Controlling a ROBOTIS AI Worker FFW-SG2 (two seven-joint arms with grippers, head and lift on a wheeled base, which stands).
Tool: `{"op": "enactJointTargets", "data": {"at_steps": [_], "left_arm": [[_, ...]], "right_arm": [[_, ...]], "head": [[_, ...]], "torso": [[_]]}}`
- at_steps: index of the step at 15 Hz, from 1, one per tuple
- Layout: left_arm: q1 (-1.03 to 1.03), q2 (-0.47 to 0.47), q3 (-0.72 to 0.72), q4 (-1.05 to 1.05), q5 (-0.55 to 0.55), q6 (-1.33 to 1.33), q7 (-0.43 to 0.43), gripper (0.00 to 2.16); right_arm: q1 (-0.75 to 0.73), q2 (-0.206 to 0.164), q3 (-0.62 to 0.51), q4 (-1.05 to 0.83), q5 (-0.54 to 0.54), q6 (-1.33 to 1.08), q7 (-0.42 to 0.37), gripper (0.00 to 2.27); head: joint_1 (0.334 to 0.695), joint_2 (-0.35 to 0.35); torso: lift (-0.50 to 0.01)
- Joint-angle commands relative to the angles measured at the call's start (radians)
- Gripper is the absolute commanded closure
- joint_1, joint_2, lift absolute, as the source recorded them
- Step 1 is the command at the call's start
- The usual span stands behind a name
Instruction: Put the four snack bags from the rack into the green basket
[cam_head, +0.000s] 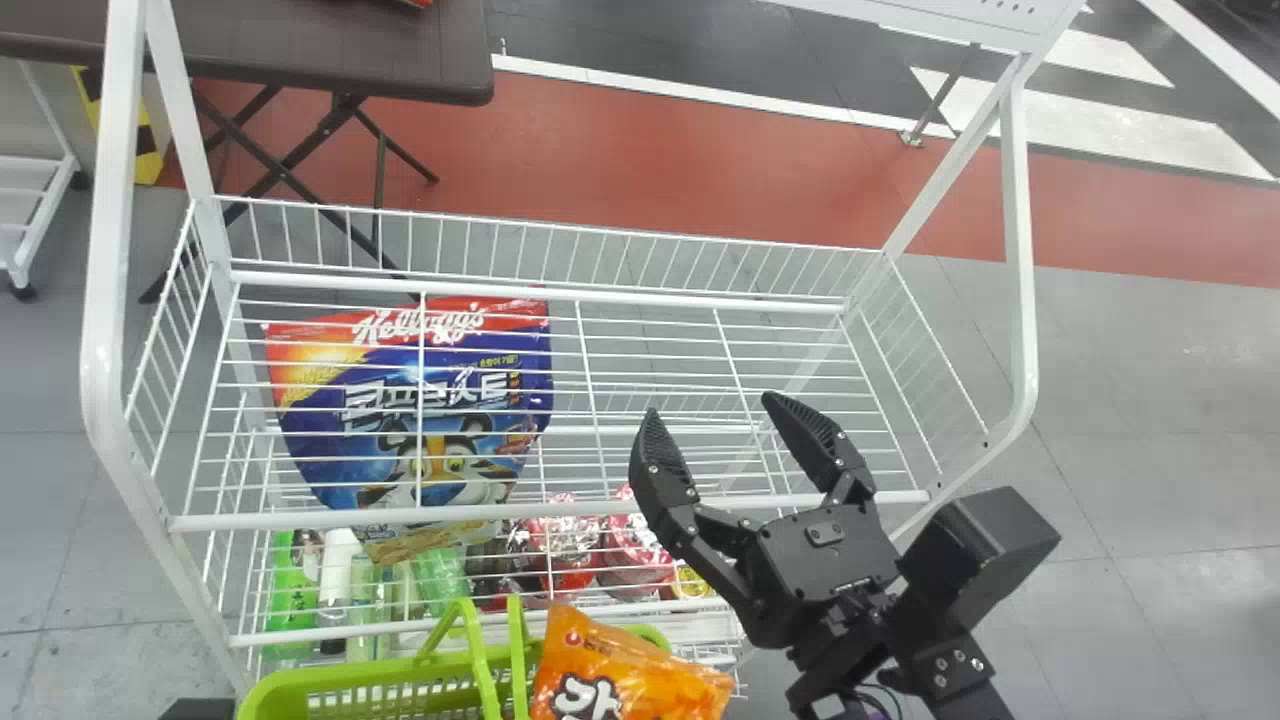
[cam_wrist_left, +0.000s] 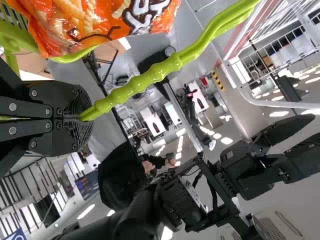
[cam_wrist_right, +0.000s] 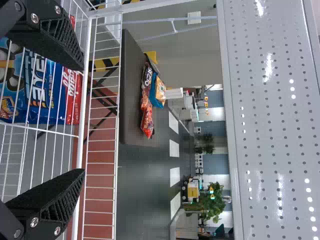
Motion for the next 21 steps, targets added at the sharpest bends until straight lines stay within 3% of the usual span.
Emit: {"op": "enactJointTargets", "data": {"at_steps": [1, 21], "left_arm": [[-0.001, -0.001, 0.000, 0.001, 0.000, -0.004, 0.000, 2.11], [-0.005, -0.001, -0.014, 0.004, -0.006, -0.010, 0.012, 2.11]], "right_arm": [[0.000, 0.003, 0.000, 0.004, 0.000, -0.001, 0.000, 0.09], [0.011, 0.003, -0.007, -0.001, -0.008, -0.032, -0.001, 0.09]], "head": [[0.695, -0.350], [0.695, -0.350]], "torso": [[-0.006], [-0.006]]}}
